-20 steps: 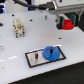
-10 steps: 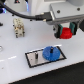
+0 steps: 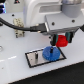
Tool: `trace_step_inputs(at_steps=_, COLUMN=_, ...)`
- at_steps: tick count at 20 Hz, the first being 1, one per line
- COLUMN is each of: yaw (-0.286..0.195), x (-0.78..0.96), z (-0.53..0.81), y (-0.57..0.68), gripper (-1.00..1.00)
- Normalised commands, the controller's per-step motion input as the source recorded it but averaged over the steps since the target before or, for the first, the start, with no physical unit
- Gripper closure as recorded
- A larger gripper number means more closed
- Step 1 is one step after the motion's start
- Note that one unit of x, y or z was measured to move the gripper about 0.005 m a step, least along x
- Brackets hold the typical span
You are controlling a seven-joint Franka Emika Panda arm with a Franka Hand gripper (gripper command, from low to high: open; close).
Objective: Insert the blue gear onto the right peg, followed by the red gear
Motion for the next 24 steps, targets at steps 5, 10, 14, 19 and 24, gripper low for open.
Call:
trace_step_inputs(at_steps=5, yaw=0.000, x=0.07, z=-0.11, y=-0.16, gripper=1.00)
trace_step_inputs(at_steps=10, yaw=0.000, x=0.28, z=-0.10, y=-0.16, gripper=1.00)
trace_step_inputs(at_steps=14, yaw=0.000, x=0.33, z=-0.05, y=-0.12, gripper=1.00)
trace_step_inputs(at_steps=19, yaw=0.000, x=0.20, z=0.10, y=-0.11, gripper=1.00)
trace_step_inputs(at_steps=24, yaw=0.000, x=0.23, z=0.27, y=-0.13, gripper=1.00)
